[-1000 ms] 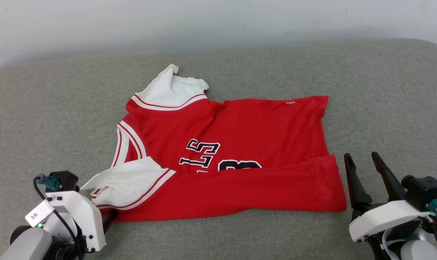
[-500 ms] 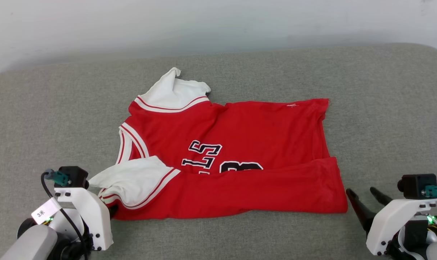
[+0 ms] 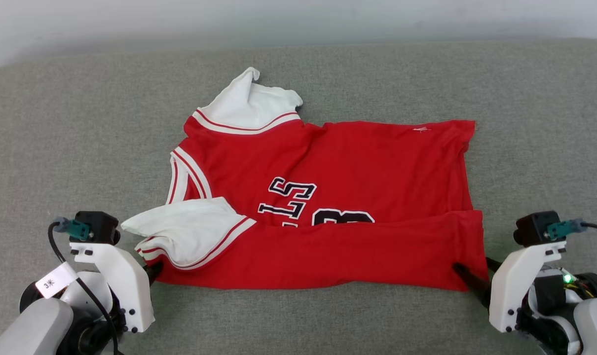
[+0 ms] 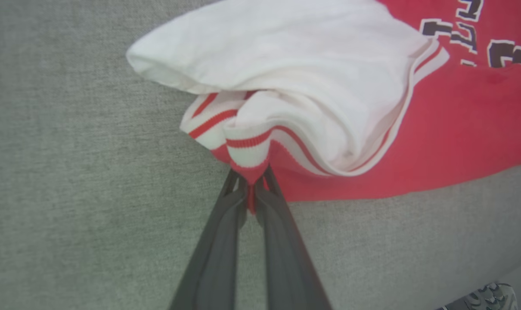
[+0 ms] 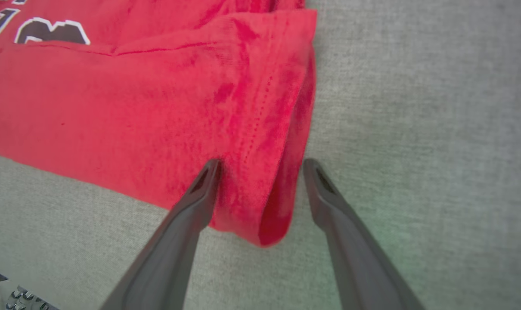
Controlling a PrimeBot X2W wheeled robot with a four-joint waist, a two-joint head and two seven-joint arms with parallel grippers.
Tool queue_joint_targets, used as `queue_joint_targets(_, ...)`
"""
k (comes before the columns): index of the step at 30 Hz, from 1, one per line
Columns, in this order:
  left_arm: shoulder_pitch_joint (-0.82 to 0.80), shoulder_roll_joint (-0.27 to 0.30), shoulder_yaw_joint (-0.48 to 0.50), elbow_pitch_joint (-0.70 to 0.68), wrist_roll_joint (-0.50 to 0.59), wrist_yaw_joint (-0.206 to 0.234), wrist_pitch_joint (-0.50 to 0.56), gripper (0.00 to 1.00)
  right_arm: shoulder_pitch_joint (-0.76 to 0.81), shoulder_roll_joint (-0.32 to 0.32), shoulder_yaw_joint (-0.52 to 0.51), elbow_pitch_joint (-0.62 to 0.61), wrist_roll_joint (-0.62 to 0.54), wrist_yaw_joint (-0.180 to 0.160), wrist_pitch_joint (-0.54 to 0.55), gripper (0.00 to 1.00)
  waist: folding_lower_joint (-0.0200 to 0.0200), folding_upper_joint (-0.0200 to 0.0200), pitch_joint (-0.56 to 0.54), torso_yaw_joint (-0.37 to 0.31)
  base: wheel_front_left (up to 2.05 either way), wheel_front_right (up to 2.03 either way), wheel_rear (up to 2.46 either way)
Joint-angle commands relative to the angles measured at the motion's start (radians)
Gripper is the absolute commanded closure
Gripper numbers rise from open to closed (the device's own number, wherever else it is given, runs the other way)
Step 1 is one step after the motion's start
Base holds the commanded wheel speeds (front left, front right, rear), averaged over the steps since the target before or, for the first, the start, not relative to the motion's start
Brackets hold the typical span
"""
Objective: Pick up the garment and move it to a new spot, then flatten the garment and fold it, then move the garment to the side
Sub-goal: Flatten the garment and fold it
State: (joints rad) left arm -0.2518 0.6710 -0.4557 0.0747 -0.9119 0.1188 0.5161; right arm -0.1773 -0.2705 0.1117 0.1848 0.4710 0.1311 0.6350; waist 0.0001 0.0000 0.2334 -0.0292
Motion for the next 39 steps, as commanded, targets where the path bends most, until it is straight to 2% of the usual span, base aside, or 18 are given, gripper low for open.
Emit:
queue_joint_targets(1,-0.010,-0.003,0.000,0.000,-0.004,0.003,-0.003,1.00,-0.002,0.008,0.017,0.025,0.016,-0.001,0.020,0.00,-0.0001,0.0000,0.008,0.005,0.00,0.00,0.00)
queue_joint_targets(2,-0.009,-0.004,0.001,0.001,-0.007,0.003,-0.004,1.00,-0.006,0.010,0.026,0.042,0.016,-0.001,0.036,0.00,-0.0001,0.0000,0.010,0.006,0.00,0.00,0.00)
queue_joint_targets(3,-0.009,-0.004,0.003,0.002,-0.006,0.003,-0.006,1.00,-0.004,0.013,0.037,0.062,0.022,-0.001,0.062,0.54,-0.0001,0.0000,0.012,0.007,0.00,0.00,0.00)
queue_joint_targets(4,-0.009,-0.005,0.001,0.003,-0.006,0.002,-0.007,1.00,0.000,0.018,0.048,0.074,0.032,-0.001,0.078,0.81,-0.0001,0.0000,0.014,0.009,0.00,0.00,0.00)
queue_joint_targets(5,-0.011,-0.006,0.000,0.004,-0.005,0.001,-0.007,1.00,-0.006,0.022,0.051,0.079,0.041,0.000,0.081,1.00,-0.0001,0.0000,0.016,0.011,0.00,0.00,0.00)
queue_joint_targets(13,0.007,-0.002,0.000,-0.007,-0.005,0.010,-0.012,1.00,-0.042,-0.014,0.040,0.062,0.053,-0.001,0.057,1.00,-0.0001,0.0000,-0.008,0.013,0.00,0.00,0.00)
queue_joint_targets(23,0.114,0.037,-0.010,-0.051,-0.023,0.044,0.017,1.00,0.018,-0.049,0.044,-0.017,0.058,-0.001,0.050,1.00,-0.0001,0.0000,-0.129,0.003,0.00,0.00,0.00)
queue_joint_targets(35,0.331,0.074,0.009,-0.126,-0.078,0.130,0.017,1.00,0.219,-0.028,0.002,-0.077,0.074,-0.001,0.067,1.00,-0.0001,0.0000,-0.225,0.004,0.00,0.00,0.00)
queue_joint_targets(39,0.371,0.055,0.003,-0.124,-0.088,0.138,0.001,1.00,0.264,-0.012,-0.009,-0.078,0.076,-0.001,0.063,1.00,-0.0001,0.0000,-0.223,0.004,0.00,0.00,0.00)
